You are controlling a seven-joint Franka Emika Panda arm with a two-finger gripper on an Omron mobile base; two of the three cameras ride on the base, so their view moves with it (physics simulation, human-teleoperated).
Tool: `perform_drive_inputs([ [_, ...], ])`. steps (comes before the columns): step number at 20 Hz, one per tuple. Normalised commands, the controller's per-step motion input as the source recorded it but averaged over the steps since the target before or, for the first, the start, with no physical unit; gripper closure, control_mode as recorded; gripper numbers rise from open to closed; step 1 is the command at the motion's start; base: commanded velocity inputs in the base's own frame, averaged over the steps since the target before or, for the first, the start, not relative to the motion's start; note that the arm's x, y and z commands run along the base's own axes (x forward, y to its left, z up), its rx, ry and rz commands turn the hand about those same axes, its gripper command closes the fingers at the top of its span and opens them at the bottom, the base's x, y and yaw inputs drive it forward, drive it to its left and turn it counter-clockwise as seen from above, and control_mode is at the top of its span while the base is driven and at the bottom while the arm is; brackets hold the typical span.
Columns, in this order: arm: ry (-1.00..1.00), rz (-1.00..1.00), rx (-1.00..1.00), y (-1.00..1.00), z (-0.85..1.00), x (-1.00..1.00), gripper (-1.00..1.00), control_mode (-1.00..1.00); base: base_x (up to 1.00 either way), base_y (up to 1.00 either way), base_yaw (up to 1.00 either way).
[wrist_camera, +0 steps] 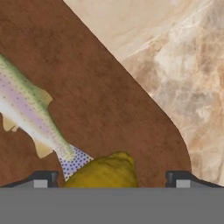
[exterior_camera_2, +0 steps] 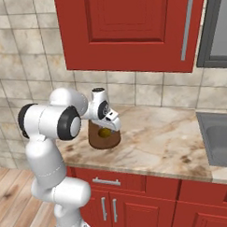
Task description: Retrieve a lemon from the fridge and place it on the cutting board with the fish.
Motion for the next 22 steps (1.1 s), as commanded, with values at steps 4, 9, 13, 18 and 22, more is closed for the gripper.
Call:
perform_drive_inputs([
  [4, 0.00, 0.00, 0.00, 0.08, 0.07, 0.00, -1.00, -1.00, 0.00, 0.00, 0.00],
  [9, 0.00, 0.00, 0.00, 0.06, 0.39, -0.02, -1.00, -1.00, 0.00, 0.00, 0.00],
  [13, 0.00, 0.00, 0.01, 0.00, 0.40, -0.17, -1.00, -1.00, 0.00, 0.00, 0.00],
  [18, 0.00, 0.01, 0.04, 0.00, 0.15, -0.33, -1.00, -1.00, 0.00, 0.00, 0.00],
  [22, 0.00, 0.10, 0.01, 0.00, 0.18, -0.65, -1.00, -1.00, 0.00, 0.00, 0.00],
])
